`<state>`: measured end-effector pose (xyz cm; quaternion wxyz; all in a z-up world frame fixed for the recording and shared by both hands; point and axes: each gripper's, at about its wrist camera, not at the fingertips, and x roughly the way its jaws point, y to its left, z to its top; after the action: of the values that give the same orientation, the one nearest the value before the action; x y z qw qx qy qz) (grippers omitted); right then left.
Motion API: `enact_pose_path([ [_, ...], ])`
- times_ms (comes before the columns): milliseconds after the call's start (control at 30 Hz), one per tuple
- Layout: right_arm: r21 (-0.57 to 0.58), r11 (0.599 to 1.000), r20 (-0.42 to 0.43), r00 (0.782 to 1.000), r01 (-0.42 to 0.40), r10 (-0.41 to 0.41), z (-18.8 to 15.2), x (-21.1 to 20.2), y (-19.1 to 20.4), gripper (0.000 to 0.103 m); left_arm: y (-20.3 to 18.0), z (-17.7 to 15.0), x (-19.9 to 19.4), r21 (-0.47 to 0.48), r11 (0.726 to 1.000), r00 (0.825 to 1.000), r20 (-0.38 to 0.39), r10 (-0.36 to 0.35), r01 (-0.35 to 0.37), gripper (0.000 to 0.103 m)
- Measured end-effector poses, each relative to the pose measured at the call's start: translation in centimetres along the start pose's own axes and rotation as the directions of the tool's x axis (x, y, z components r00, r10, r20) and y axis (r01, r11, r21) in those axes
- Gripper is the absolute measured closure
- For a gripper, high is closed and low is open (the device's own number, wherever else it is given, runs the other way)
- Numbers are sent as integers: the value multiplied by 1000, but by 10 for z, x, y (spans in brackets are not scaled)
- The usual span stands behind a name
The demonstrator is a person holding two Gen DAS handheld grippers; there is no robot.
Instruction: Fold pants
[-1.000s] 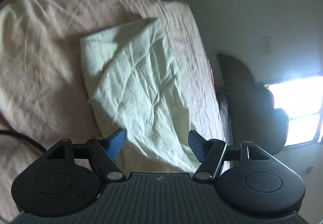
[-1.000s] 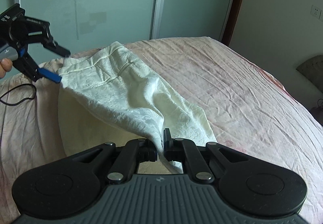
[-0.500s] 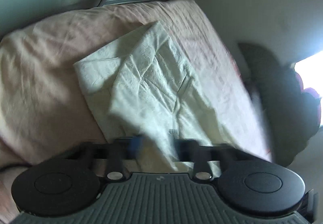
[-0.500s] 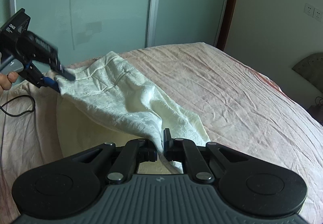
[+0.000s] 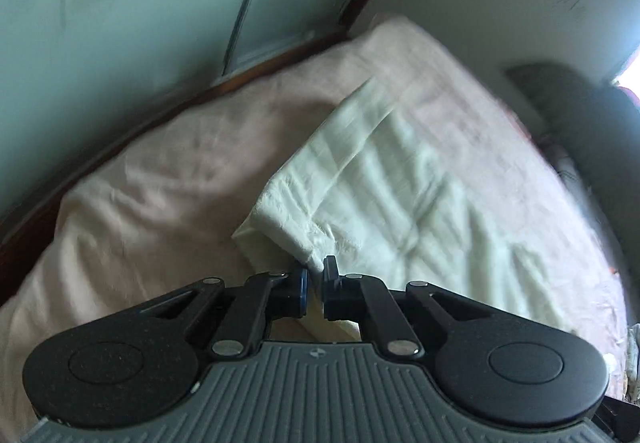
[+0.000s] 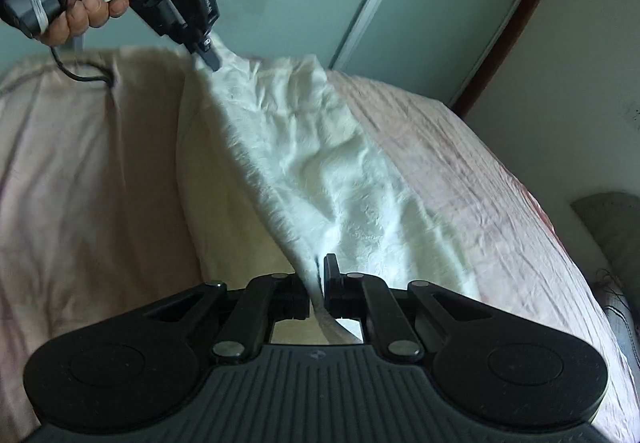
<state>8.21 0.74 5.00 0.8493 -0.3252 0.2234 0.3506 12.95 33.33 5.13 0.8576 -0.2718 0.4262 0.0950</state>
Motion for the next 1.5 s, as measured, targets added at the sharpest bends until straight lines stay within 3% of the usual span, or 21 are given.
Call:
enact_pose_path([
  [133, 83, 997, -11, 1000, -5, 5, -2, 0, -5, 91, -1, -9, -5, 48, 999, 1000, 31, 1, -3, 94],
  [200, 180, 983, 4, 1000, -23, 22, -7, -8, -17, 77, 1, -11, -4, 47, 999, 1000, 31, 1, -3, 89],
  [233, 239, 970, 15, 999, -31, 29, -10, -13, -24, 66, 3, -12, -3, 36, 999, 1000, 31, -3, 2, 84],
  [267, 300, 953, 26, 999, -35, 28, -14, -18, -33, 48, 3, -13, -4, 32, 999, 999, 33, -8, 7, 84],
  [333, 416, 908, 54, 998, -41, 20, -25, -37, -50, 32, 4, -13, -4, 34, 999, 999, 36, -19, 17, 83],
  [433, 607, 785, 125, 990, -126, 62, -53, -71, -86, 32, 8, -15, -7, 41, 998, 999, 23, -47, 46, 80],
  [500, 715, 690, 124, 992, -117, 40, -79, -95, -115, 32, 8, -18, -18, 71, 995, 997, 31, -72, 70, 79],
  [567, 816, 571, 111, 994, -89, -3, -110, -117, -149, 27, 4, -23, -32, 126, 989, 995, 47, -89, 82, 70],
  [600, 865, 498, 93, 995, -62, -37, -127, -126, -170, 25, 2, -26, -37, 154, 984, 994, 40, -102, 95, 62],
  [700, 948, 313, -22, 992, 60, -121, -176, -146, -231, 20, -1, -37, -53, 192, 969, 987, 7, -160, 155, 60],
  [733, 958, 264, -77, 987, 113, -143, -190, -150, -250, 20, -2, -41, -59, 208, 962, 984, -1, -181, 177, 60],
  [800, 956, 207, -182, 973, 210, -145, -210, -149, -286, 20, -6, -50, -73, 228, 946, 972, -8, -236, 232, 60],
  [900, 948, 170, -255, 962, 269, -99, -227, -135, -321, 20, -23, -61, -88, 243, 902, 932, -39, -360, 358, 60],
  [967, 937, 172, -300, 953, 304, -49, -236, -120, -334, 20, -42, -68, -94, 271, 864, 904, -60, -424, 424, 60],
  [1067, 869, 211, -457, 889, 448, -5, -248, -93, -344, 20, -83, -80, -95, 335, 793, 857, -112, -502, 509, 53],
  [1200, 846, 216, -508, 860, 488, 45, -260, -71, -342, 20, -140, -101, -82, 393, 703, 802, -215, -557, 593, 49],
  [1300, 861, 222, -468, 884, 457, -6, -248, -83, -339, 20, -172, -119, -66, 361, 676, 765, -254, -591, 642, 49],
  [1367, 897, 193, -407, 913, 399, 4, -244, -91, -339, 20, -193, -128, -51, 344, 672, 754, -268, -599, 656, 48],
  [1467, 940, 162, -310, 950, 301, 28, -236, -100, -333, 20, -230, -141, -26, 410, 680, 793, -271, -546, 608, 47],
  [1500, 947, 158, -286, 958, 279, 26, -232, -104, -329, 20, -238, -143, -17, 397, 688, 794, -275, -542, 608, 46],
])
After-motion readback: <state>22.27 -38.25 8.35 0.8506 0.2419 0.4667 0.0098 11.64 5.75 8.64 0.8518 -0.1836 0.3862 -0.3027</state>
